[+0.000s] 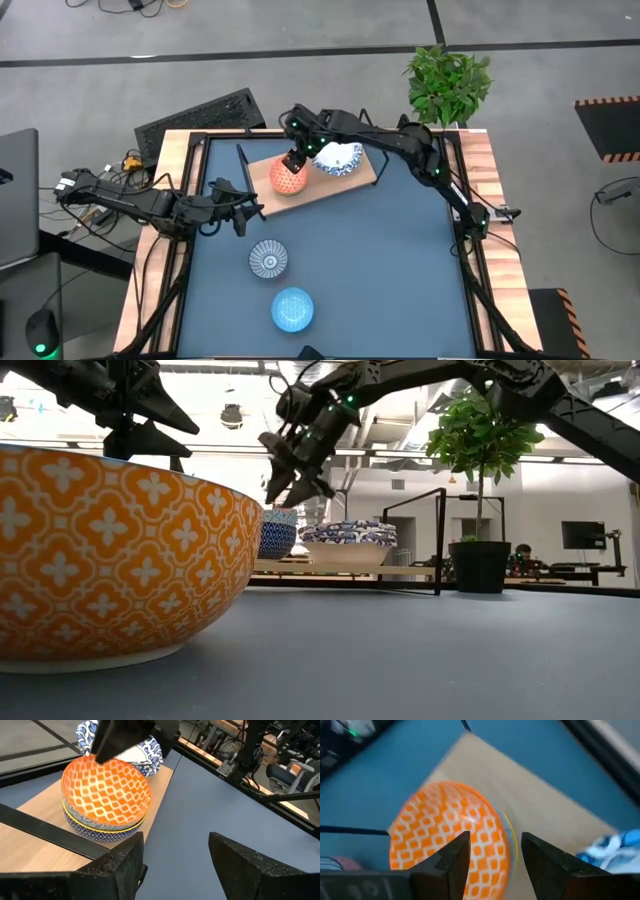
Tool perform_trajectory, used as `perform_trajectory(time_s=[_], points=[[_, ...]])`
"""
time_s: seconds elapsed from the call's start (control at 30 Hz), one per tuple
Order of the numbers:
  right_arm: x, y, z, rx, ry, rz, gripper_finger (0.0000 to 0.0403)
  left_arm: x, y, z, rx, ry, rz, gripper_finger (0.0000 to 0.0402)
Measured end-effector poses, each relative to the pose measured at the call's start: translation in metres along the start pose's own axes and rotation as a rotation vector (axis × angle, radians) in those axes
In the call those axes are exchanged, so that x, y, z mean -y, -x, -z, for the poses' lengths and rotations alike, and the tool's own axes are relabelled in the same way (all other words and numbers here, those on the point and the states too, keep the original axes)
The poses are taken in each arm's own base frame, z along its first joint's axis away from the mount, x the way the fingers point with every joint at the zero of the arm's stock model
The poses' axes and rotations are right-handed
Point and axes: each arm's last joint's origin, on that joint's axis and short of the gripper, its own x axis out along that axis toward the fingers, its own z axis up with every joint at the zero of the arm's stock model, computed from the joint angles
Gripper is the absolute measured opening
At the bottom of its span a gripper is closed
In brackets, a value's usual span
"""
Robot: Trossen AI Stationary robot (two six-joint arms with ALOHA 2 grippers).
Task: Place and stack bowls onto a shelf
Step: Stack the orange patterned bowl on top of the yellow patterned bowl on the shelf, then stack the dark blue patterned bowl on top of the orange patterned bowl on the shelf
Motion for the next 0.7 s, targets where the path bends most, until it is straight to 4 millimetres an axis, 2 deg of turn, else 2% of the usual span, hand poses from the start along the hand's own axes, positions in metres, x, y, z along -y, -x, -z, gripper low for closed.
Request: perform_trajectory(time_s=[0.17, 0.43, 0.57, 0.7], points=[[-0.004, 0.021, -0.006, 0.053, 0.032, 0.005, 0.0197, 0.000, 0.000, 0.000, -0.001, 0.000, 0.001, 0.0213], [-0.012, 0.020, -0.003, 0.043, 0.084, 0.000, 0.0148, 0.000, 0.000, 0.000, -0.001, 0.000, 0.000, 0.0213], [-0.026, 0.020, 0.002, 0.022, 0.128, -0.014, 0.0127, 0.000, 0.000, 0.000, -0.003, -0.001, 0.001, 0.0213], [-0.050, 0.046, 0.015, -0.042, 0.190, -0.027, 0.0121, 0.001, 0.000, 0.001, -0.019, 0.005, 0.021, 0.0213]])
